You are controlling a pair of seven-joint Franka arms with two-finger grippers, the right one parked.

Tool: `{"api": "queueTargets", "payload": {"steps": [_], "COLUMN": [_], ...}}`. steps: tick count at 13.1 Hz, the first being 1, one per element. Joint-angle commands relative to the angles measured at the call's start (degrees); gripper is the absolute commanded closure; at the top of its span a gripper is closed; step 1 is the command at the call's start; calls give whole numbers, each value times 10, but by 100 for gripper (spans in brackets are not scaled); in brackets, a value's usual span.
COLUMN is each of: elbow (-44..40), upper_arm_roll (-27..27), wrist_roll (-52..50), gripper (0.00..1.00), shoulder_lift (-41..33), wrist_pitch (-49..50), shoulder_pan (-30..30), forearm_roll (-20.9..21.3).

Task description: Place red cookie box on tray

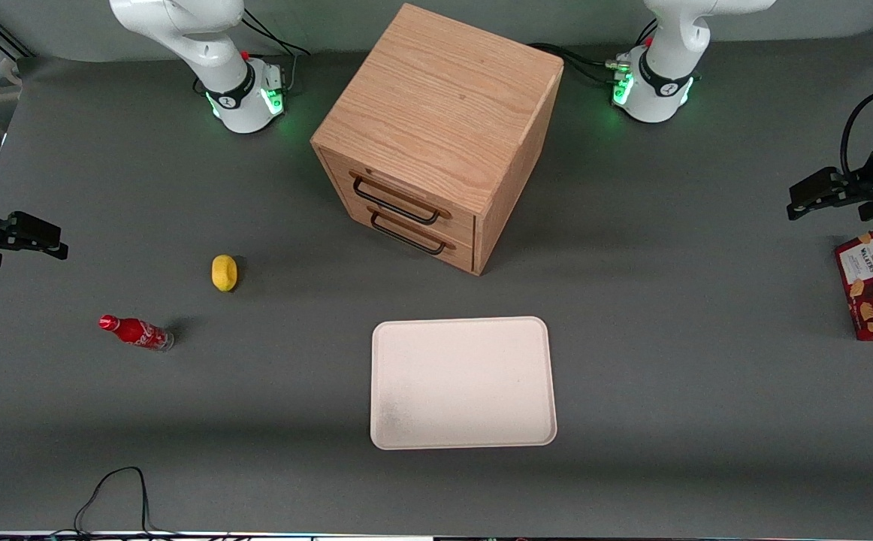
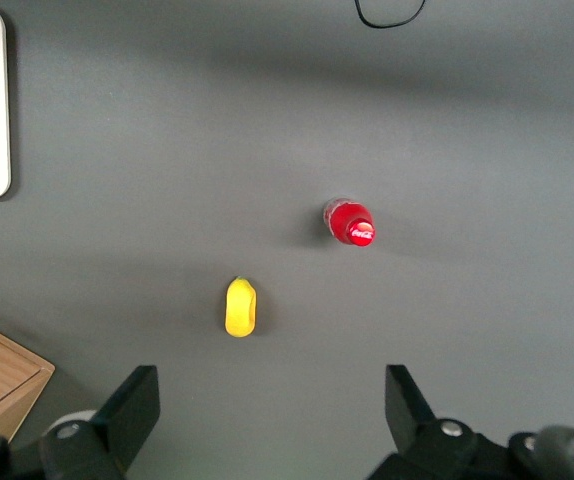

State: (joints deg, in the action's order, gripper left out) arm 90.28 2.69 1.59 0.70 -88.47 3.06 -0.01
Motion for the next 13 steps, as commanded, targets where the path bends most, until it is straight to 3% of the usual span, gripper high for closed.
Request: {"api": "queueTargets", "payload": {"steps": [1,10,13], "elbow": [3,4,3], "upper_arm_roll": [3,6,6], "wrist_roll": [-8,-7,7], "gripper": [0,0,0], "shoulder_lift": [-5,-4,10], "wrist_pitch": [4,6,-7], "shoulder_pan": [4,0,-58], "forearm_roll": [-6,-5,1]}}
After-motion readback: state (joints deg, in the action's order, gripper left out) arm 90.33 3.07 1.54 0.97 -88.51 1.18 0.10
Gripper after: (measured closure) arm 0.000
